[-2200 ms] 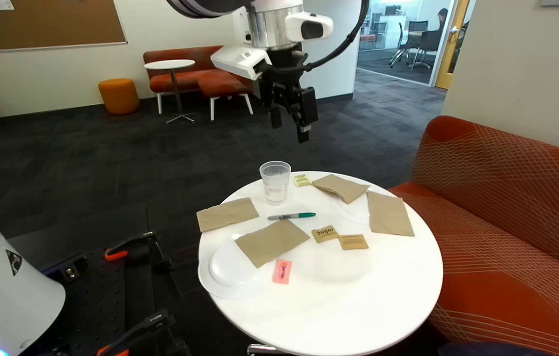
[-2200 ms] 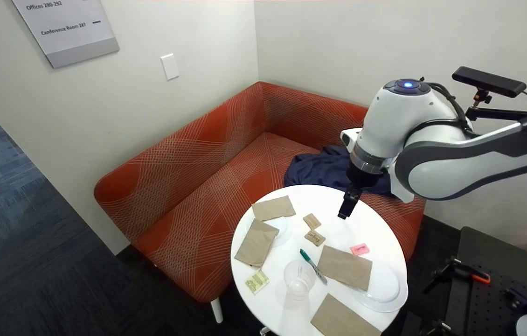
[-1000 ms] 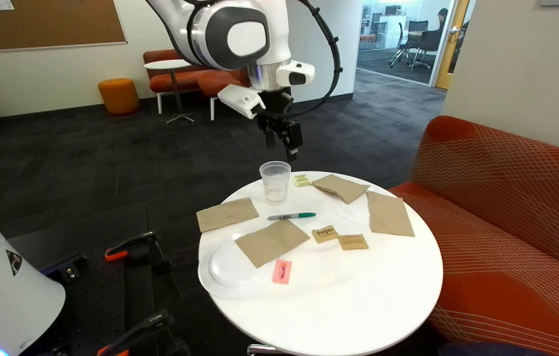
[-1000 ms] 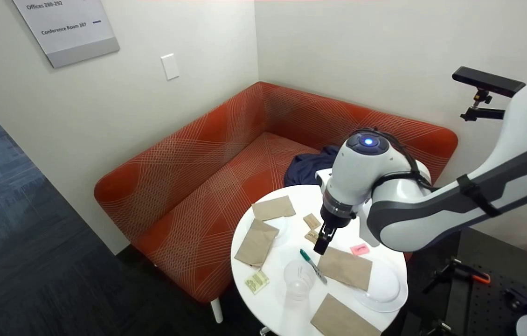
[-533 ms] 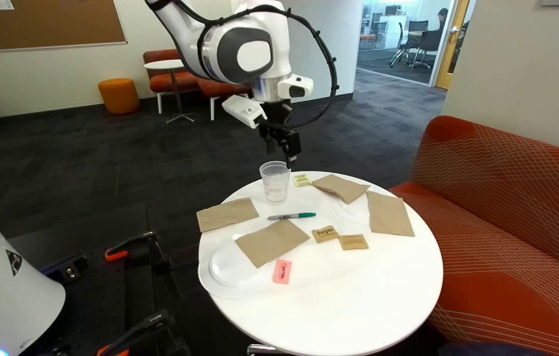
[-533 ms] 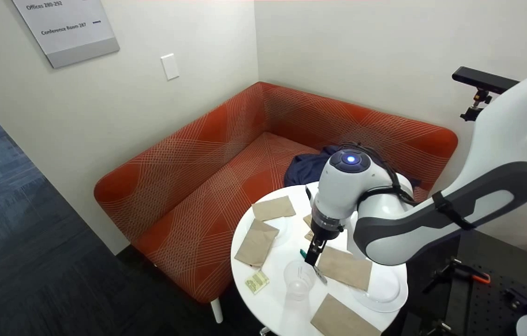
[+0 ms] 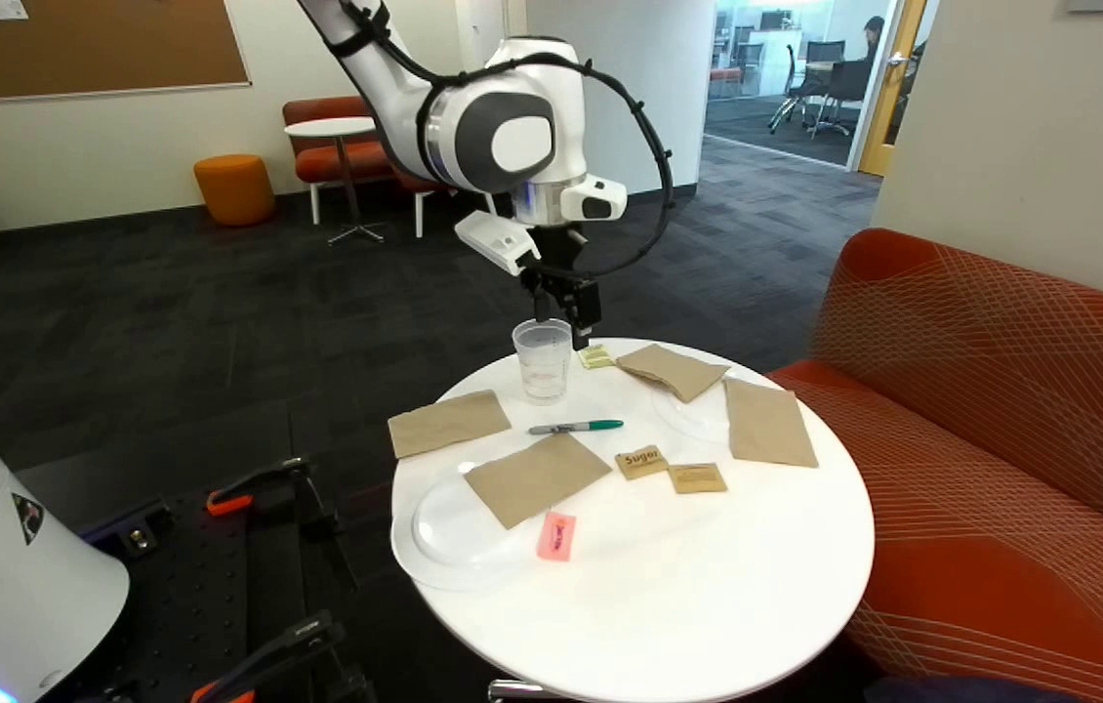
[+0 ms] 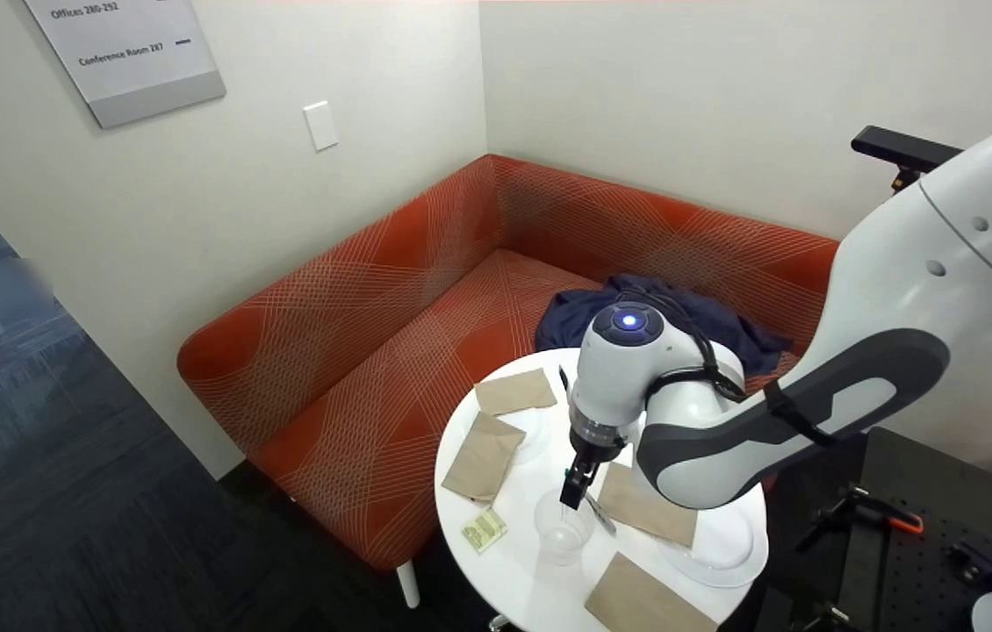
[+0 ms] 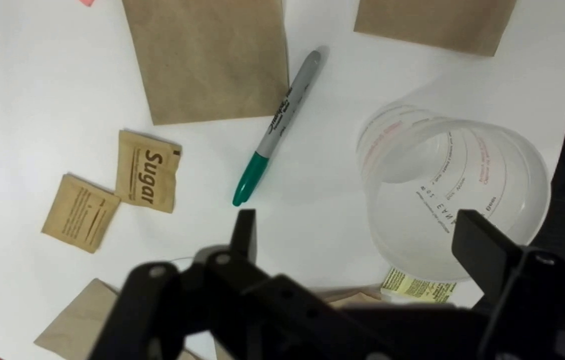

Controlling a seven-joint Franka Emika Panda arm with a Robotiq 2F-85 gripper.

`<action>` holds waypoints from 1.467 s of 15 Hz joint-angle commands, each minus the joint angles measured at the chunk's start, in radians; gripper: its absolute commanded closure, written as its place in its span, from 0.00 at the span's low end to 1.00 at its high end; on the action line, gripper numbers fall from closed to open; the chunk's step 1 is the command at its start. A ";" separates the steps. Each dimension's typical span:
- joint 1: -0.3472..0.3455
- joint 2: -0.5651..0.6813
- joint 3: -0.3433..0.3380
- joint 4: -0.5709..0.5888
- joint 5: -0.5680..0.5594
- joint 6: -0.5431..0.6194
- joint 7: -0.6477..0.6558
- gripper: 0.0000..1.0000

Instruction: Move the plastic cup from left to right

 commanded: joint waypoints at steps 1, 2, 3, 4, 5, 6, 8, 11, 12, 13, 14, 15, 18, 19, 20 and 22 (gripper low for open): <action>0.021 0.053 -0.024 0.054 -0.017 -0.003 0.036 0.00; 0.023 0.064 -0.025 0.062 -0.015 -0.005 0.036 0.00; 0.023 0.073 -0.026 0.070 -0.013 -0.007 0.034 0.00; 0.025 0.081 -0.027 0.076 -0.012 -0.008 0.034 0.00; 0.026 0.090 -0.028 0.081 -0.011 -0.009 0.033 0.00; 0.028 0.098 -0.029 0.087 -0.011 -0.010 0.034 0.00; 0.030 0.114 -0.031 0.095 -0.011 -0.012 0.033 0.00; 0.030 0.130 -0.033 0.103 -0.010 -0.017 0.031 0.00; 0.031 0.135 -0.034 0.105 -0.011 -0.017 0.031 0.00; 0.032 0.140 -0.035 0.108 -0.011 -0.017 0.031 0.00; 0.032 0.144 -0.035 0.111 -0.010 -0.019 0.031 0.00; 0.032 0.149 -0.035 0.113 -0.010 -0.020 0.030 0.00; 0.029 0.162 -0.033 0.123 -0.005 -0.027 0.027 0.00; 0.028 0.166 -0.032 0.124 -0.004 -0.027 0.025 0.00; 0.028 0.169 -0.031 0.125 -0.003 -0.027 0.024 0.25; 0.028 0.175 -0.032 0.128 -0.003 -0.027 0.024 0.32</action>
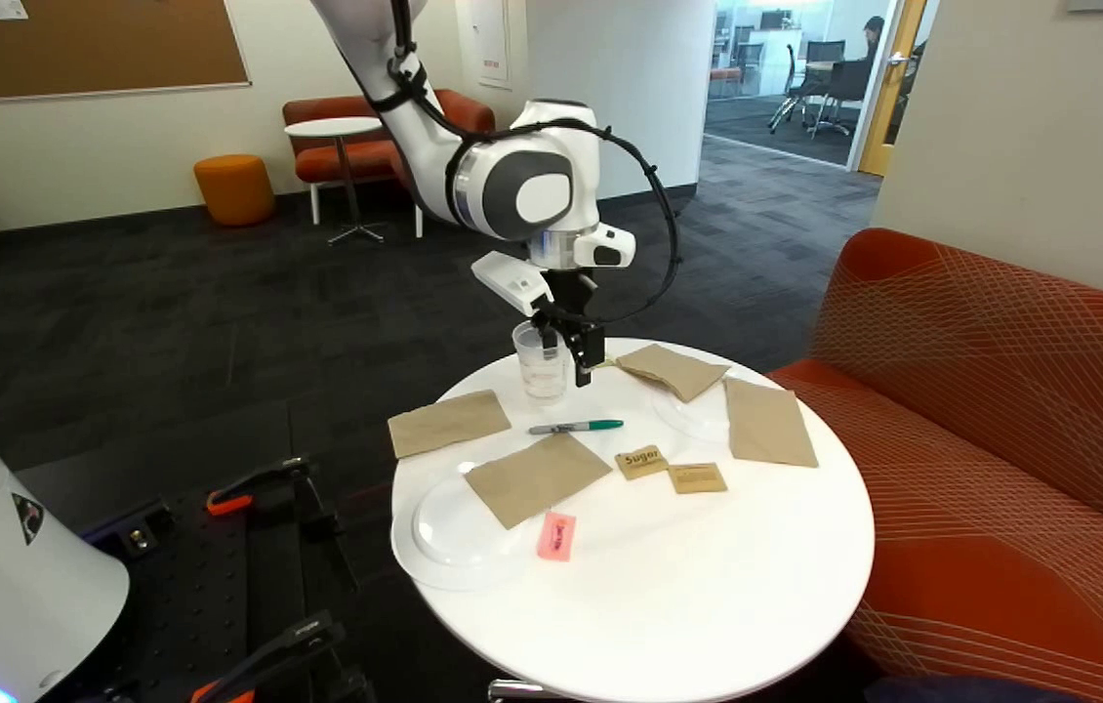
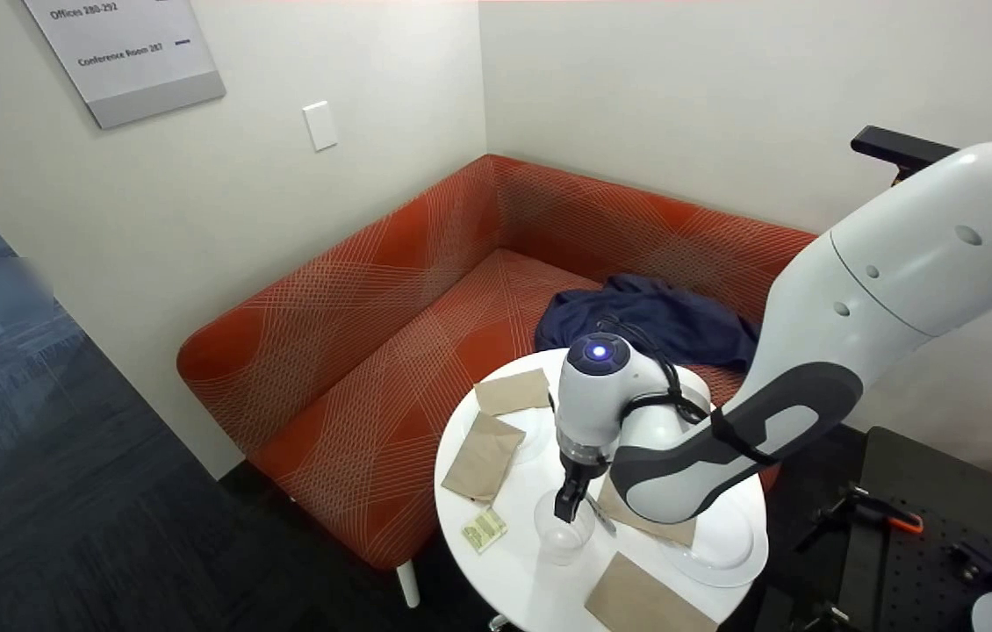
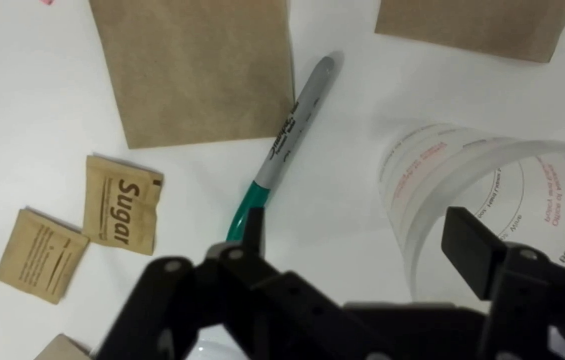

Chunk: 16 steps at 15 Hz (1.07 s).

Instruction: Move the plastic cup from left to right

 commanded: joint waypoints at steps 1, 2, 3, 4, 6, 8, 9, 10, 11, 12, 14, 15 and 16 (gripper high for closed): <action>0.018 0.017 -0.016 0.028 -0.002 -0.026 0.022 0.42; 0.017 0.020 -0.016 0.030 -0.001 -0.028 0.022 0.49; 0.017 0.022 -0.016 0.033 -0.001 -0.029 0.022 0.55; 0.018 0.025 -0.017 0.035 -0.001 -0.030 0.022 0.65; 0.019 0.028 -0.018 0.038 -0.003 -0.033 0.023 0.80; 0.019 0.031 -0.017 0.041 -0.002 -0.036 0.022 0.95; 0.018 0.032 -0.017 0.043 -0.002 -0.037 0.021 0.99; 0.018 0.033 -0.017 0.044 -0.002 -0.038 0.021 1.00; 0.018 0.034 -0.016 0.045 -0.002 -0.038 0.020 1.00; 0.019 0.033 -0.016 0.046 -0.001 -0.039 0.020 1.00; 0.026 0.019 -0.023 0.038 -0.011 -0.038 0.024 0.99; 0.031 0.006 -0.029 0.029 -0.017 -0.035 0.030 0.99; 0.028 -0.014 -0.027 0.016 -0.013 -0.030 0.028 0.99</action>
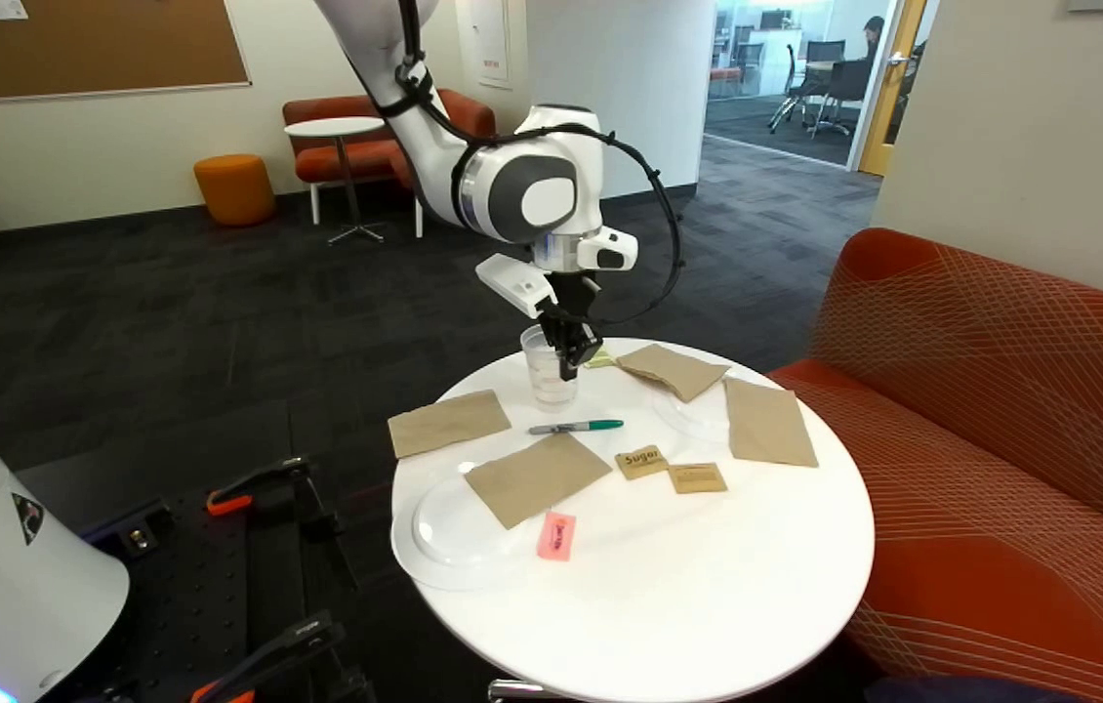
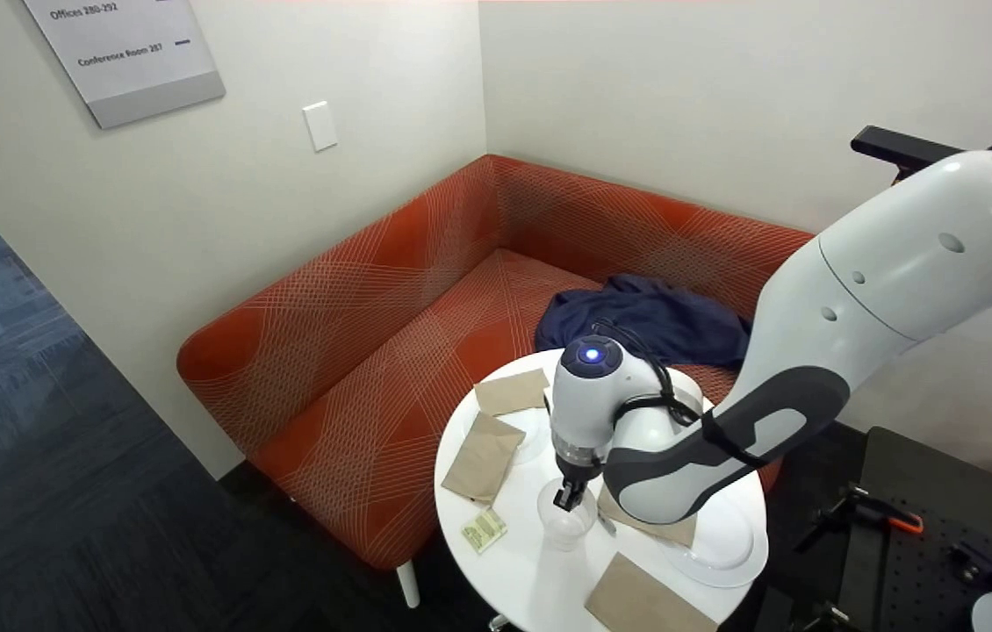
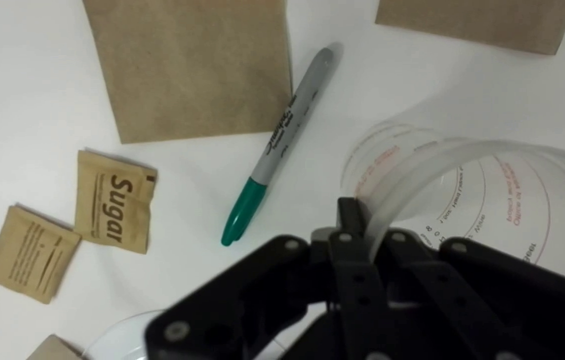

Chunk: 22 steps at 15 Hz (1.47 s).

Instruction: Move the plastic cup from left to right

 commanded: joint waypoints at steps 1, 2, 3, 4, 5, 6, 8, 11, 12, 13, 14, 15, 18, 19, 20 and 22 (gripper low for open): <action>0.018 -0.057 -0.019 -0.025 -0.007 -0.016 0.021 0.99; 0.016 -0.073 -0.018 -0.033 -0.004 -0.013 0.019 0.99; 0.006 -0.094 -0.009 -0.040 0.005 -0.017 0.010 0.99; 0.000 -0.111 -0.006 -0.044 0.011 -0.017 0.008 0.99; -0.006 -0.133 -0.003 -0.050 0.016 -0.017 0.004 0.99; -0.012 -0.153 -0.002 -0.056 0.021 -0.018 0.003 0.99; -0.027 -0.197 -0.001 -0.066 0.033 -0.017 -0.001 0.99; -0.052 -0.255 -0.012 -0.077 0.040 -0.006 0.004 0.99; -0.064 -0.274 -0.016 -0.080 0.041 -0.006 0.002 0.99; -0.076 -0.290 -0.022 -0.081 0.039 -0.005 0.000 0.99; -0.087 -0.302 -0.028 -0.080 0.039 -0.007 0.000 0.99; -0.099 -0.312 -0.035 -0.076 0.037 -0.013 -0.002 0.99; -0.134 -0.332 -0.056 -0.068 0.027 -0.021 -0.018 0.99; -0.142 -0.337 -0.064 -0.066 0.025 -0.024 -0.012 0.99; -0.153 -0.340 -0.069 -0.064 0.025 -0.028 -0.017 0.99; -0.170 -0.344 -0.085 -0.063 0.008 -0.029 -0.033 0.99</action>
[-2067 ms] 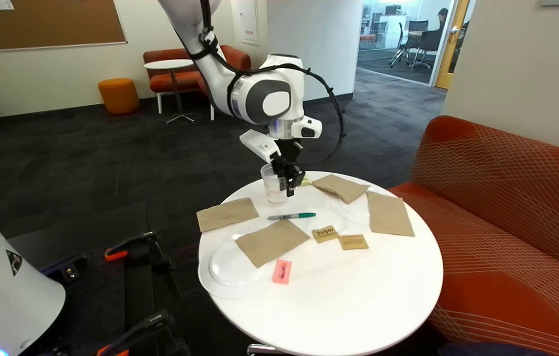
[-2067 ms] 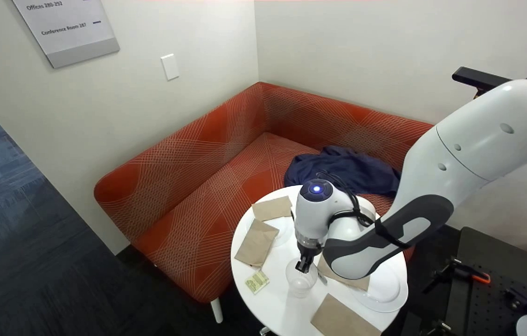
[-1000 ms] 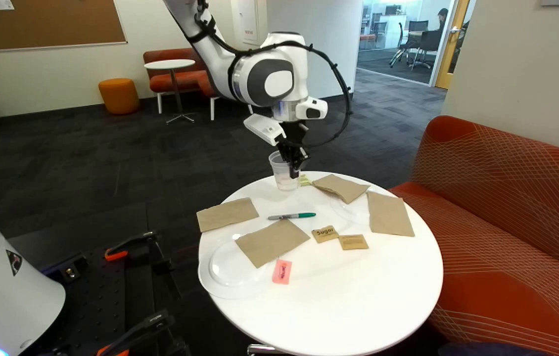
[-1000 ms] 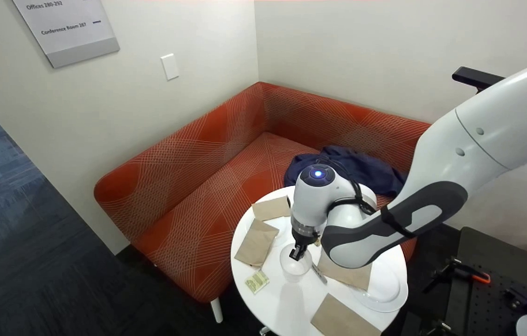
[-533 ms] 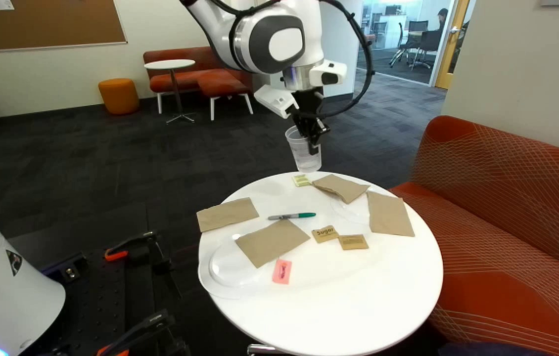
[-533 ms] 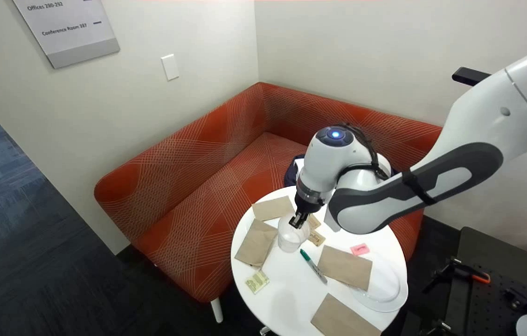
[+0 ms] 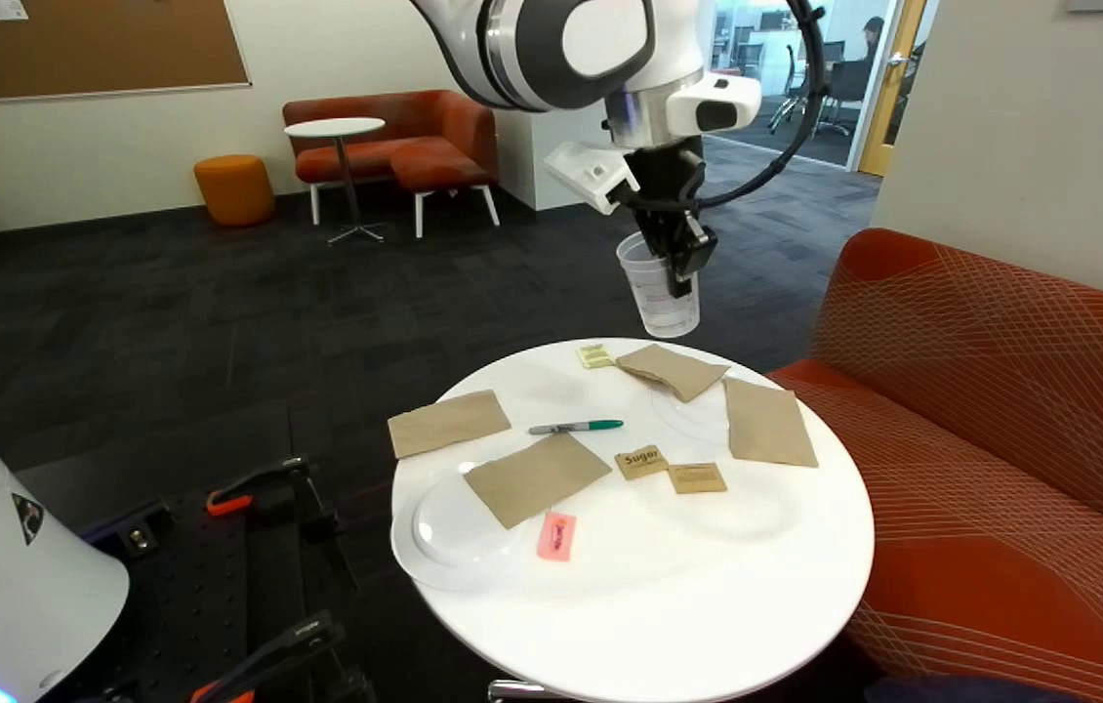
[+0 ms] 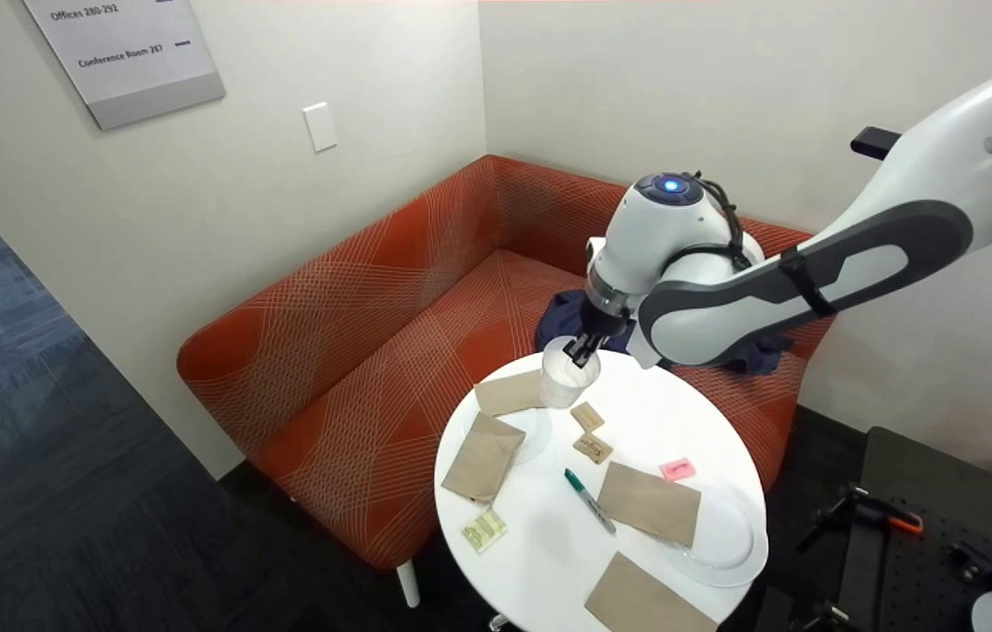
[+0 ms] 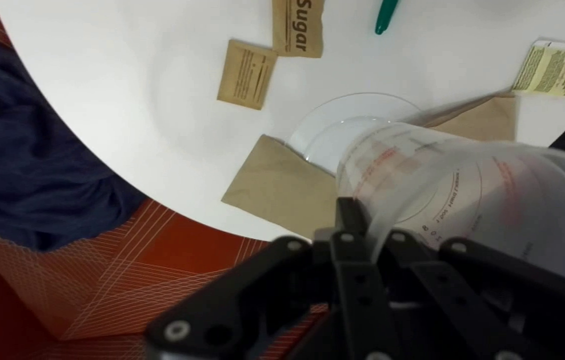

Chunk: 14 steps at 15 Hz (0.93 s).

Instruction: Move the plastic cup from left to right

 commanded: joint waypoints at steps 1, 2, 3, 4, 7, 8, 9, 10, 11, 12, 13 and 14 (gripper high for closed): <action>-0.030 -0.040 -0.018 -0.012 -0.012 -0.048 -0.033 0.99; -0.041 -0.041 -0.021 -0.009 -0.009 -0.064 -0.044 0.99; -0.048 -0.041 -0.024 -0.008 -0.010 -0.078 -0.056 0.99; -0.058 -0.043 -0.027 -0.004 -0.007 -0.096 -0.068 0.99; -0.079 -0.044 -0.035 0.007 -0.018 -0.150 -0.104 0.99; -0.090 -0.044 -0.033 0.014 -0.014 -0.174 -0.126 0.99; -0.100 -0.045 -0.034 0.018 -0.011 -0.197 -0.147 0.99; -0.108 -0.042 -0.035 0.026 -0.012 -0.220 -0.168 0.99; -0.115 -0.041 -0.036 0.032 -0.014 -0.240 -0.186 0.99; -0.120 -0.039 -0.038 0.037 -0.020 -0.258 -0.200 0.99; -0.125 -0.034 -0.040 0.043 -0.025 -0.274 -0.217 0.99; -0.129 -0.031 -0.043 0.047 -0.032 -0.286 -0.230 0.99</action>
